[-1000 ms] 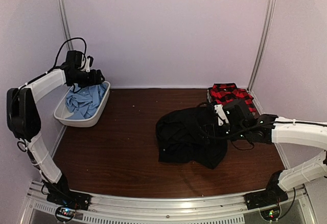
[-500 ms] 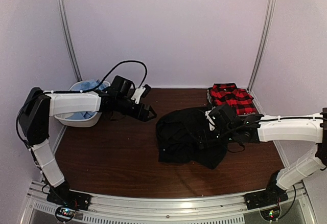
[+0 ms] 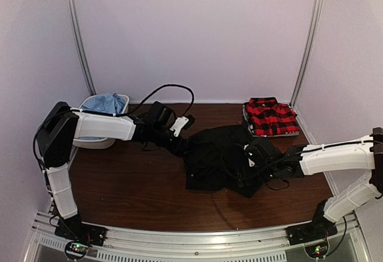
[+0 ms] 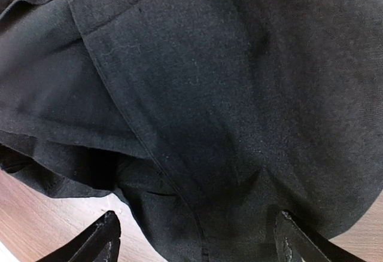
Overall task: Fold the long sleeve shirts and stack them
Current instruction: Pick up the crumpled shirt from the center of the board.
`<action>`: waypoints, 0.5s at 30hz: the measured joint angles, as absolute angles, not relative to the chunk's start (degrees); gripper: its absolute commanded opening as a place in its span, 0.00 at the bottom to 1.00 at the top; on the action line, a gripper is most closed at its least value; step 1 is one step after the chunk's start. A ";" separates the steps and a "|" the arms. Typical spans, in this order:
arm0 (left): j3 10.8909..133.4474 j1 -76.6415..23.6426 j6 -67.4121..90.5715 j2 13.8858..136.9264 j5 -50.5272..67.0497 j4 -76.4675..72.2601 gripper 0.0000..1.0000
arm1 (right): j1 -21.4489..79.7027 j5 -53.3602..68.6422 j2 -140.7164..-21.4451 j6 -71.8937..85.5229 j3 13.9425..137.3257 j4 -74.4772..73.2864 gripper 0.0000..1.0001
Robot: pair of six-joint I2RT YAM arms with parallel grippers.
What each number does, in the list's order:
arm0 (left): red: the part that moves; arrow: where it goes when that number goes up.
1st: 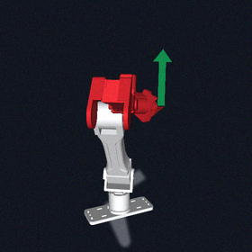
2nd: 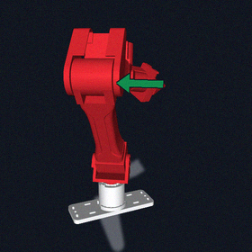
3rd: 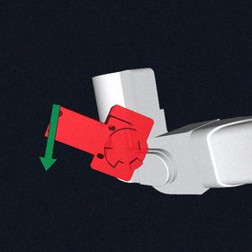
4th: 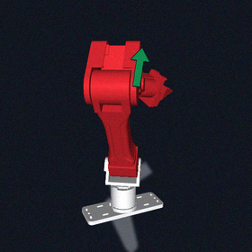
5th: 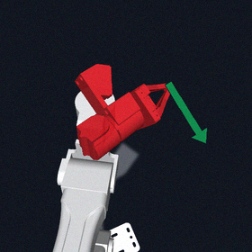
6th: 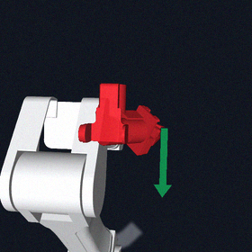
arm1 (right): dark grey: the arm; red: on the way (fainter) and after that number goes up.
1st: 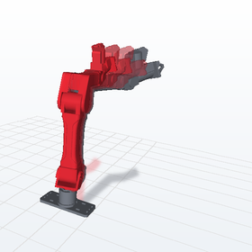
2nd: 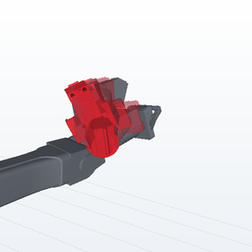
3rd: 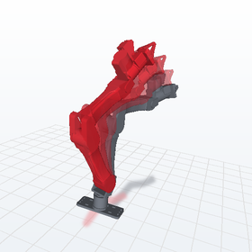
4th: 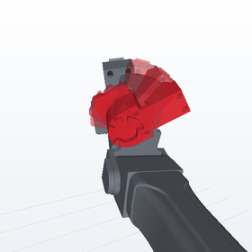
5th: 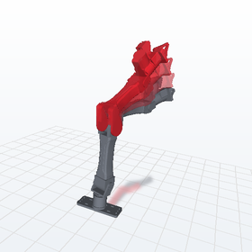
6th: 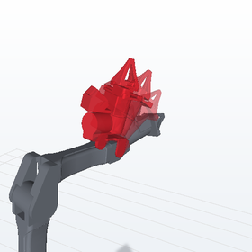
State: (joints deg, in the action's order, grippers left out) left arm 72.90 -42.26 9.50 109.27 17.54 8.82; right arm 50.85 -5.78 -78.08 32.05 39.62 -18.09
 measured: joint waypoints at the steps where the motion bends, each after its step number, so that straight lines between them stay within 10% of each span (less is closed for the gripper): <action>1: 73.23 -42.28 9.28 110.06 17.12 8.80 0.53 | 50.89 -5.80 -78.41 32.18 39.62 -17.82 0.90; 10: 75.40 -42.33 8.40 112.62 13.82 8.58 0.04 | 51.09 -6.09 -79.20 33.39 39.42 -16.64 0.87; 15: 76.47 -42.33 8.25 112.20 13.76 9.13 0.00 | 51.11 -7.84 -79.20 34.39 39.33 -16.80 0.82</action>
State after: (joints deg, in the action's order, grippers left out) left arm 76.47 -42.33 8.25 112.20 13.76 9.13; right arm 51.11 -7.84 -79.20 34.39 39.33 -16.80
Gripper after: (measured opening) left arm 0.012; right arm 0.841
